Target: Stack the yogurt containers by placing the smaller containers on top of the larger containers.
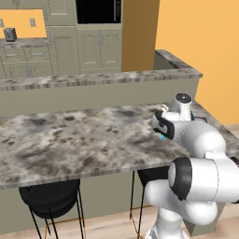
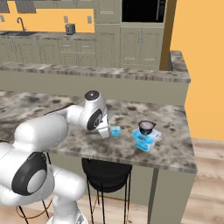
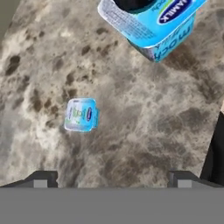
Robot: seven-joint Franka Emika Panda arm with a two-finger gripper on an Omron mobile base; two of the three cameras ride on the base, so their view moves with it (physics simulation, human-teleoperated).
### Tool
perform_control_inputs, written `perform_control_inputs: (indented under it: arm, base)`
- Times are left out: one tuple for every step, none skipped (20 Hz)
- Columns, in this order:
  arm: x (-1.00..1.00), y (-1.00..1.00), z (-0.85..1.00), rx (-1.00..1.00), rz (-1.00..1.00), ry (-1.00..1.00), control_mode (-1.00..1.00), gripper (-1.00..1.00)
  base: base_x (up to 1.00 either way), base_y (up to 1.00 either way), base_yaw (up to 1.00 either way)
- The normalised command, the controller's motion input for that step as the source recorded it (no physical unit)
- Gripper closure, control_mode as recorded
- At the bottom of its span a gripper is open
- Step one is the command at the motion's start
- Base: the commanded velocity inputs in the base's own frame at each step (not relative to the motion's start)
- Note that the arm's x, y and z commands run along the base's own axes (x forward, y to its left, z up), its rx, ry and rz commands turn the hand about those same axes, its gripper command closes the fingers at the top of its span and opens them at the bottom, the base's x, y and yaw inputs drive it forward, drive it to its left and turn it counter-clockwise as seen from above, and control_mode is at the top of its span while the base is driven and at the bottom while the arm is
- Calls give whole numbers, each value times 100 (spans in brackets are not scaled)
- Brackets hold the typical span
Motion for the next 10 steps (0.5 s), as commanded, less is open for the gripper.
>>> perform_control_inputs:
  arm:
    - [27, 0, 1, 0, 12, 11, -100, -100]
    - [19, 0, 0, 1, 13, 11, -100, -100]
    - [25, 0, 0, 1, 13, 12, -100, -100]
    - [29, 0, 0, 1, 13, 14, -100, -100]
    - [31, 0, -10, 0, 16, 15, -100, -100]
    - [30, 0, -16, 0, 15, 14, -100, -100]
    - [32, 0, -20, 0, 16, 14, -100, -100]
    - [31, -1, -19, 0, 15, 13, -100, -100]
    - [30, -5, -14, 1, 15, 12, -100, -100]
    - [28, -6, -14, 0, 15, 12, -100, -100]
  base:
    - [0, 0, 0]
    - [0, 0, 0]
    - [0, 0, 0]
    - [0, 0, 0]
    - [0, 0, 0]
    - [0, 0, 0]
    - [0, 0, 0]
    - [0, 0, 0]
    - [0, 0, 0]
    - [0, 0, 0]
